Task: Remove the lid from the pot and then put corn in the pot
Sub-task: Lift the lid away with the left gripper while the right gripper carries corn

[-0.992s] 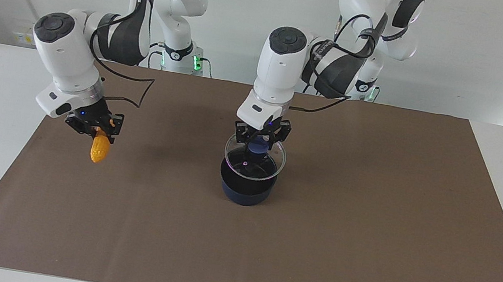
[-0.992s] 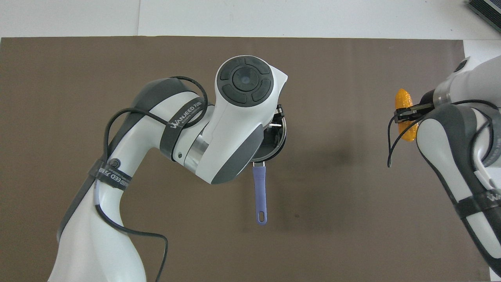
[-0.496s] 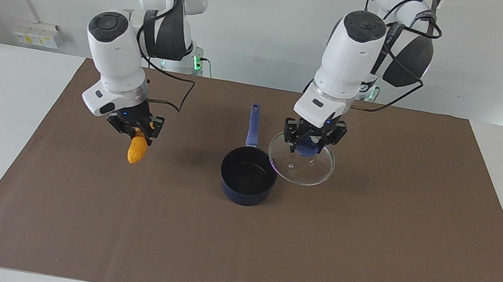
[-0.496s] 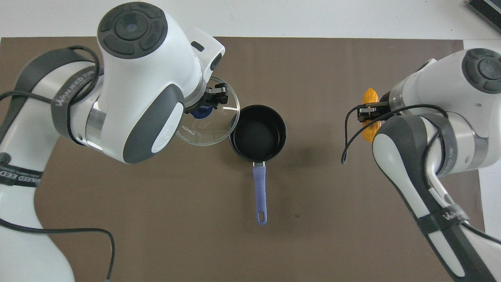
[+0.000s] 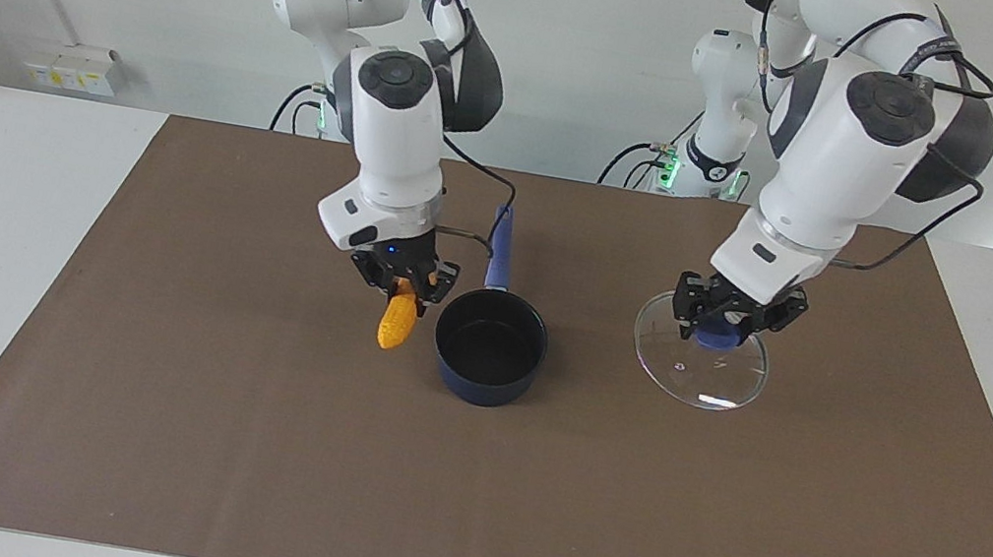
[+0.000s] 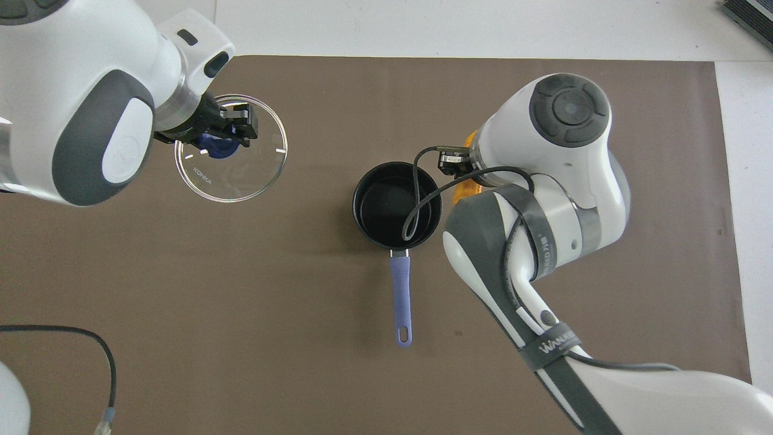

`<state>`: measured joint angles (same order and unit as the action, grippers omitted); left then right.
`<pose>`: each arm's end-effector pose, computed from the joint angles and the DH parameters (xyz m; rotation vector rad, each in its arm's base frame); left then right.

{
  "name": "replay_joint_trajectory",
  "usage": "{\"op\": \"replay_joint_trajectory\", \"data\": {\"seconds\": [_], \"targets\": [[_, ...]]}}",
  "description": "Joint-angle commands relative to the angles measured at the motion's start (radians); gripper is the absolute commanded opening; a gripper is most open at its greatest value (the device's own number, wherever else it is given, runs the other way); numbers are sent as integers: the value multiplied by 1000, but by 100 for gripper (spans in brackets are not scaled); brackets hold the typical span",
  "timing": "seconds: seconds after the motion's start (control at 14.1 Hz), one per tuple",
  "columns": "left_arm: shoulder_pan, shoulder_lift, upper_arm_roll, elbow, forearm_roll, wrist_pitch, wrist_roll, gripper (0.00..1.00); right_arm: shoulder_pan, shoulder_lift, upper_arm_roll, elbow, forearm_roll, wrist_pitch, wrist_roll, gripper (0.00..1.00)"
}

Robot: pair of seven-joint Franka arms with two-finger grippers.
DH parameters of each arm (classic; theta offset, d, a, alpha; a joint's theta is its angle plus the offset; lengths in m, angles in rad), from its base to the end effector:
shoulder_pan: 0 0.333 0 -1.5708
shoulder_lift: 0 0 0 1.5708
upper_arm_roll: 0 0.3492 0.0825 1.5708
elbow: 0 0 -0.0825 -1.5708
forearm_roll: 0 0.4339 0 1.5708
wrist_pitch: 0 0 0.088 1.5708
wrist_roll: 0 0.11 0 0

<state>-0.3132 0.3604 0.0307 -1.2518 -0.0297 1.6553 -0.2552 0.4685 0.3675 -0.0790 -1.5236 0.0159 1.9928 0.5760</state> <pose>0.6989 -0.2104 0.5891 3.1111 -0.0430 0.0571 0.6801 0.2887 0.4711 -3.0886 0.2874 -0.1509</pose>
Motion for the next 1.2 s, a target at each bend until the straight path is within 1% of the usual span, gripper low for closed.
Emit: {"op": "replay_joint_trajectory", "data": {"seconds": [0.0,0.14,0.28,0.5,0.64,0.78,1.13], "targets": [[74,-49,-9,-50,-7,-11,123,0,25,114,16,132,-2,-2,80,0],[120,-69,-11,-81,-7,-19,194,0,64,157,27,145,-5,38,113,0],[150,-74,-9,-84,-16,-19,240,0,100,182,27,135,-8,75,142,0],[195,-81,-9,-84,-24,-41,304,0,114,172,27,119,1,54,142,0],[223,-89,-9,-98,-24,-45,346,0,124,140,27,50,-1,54,140,0],[242,-104,-9,-129,-24,-48,382,0,113,125,28,11,6,54,128,0],[281,-110,-9,-141,-24,-46,419,0,116,117,30,-23,21,58,119,0]]}}
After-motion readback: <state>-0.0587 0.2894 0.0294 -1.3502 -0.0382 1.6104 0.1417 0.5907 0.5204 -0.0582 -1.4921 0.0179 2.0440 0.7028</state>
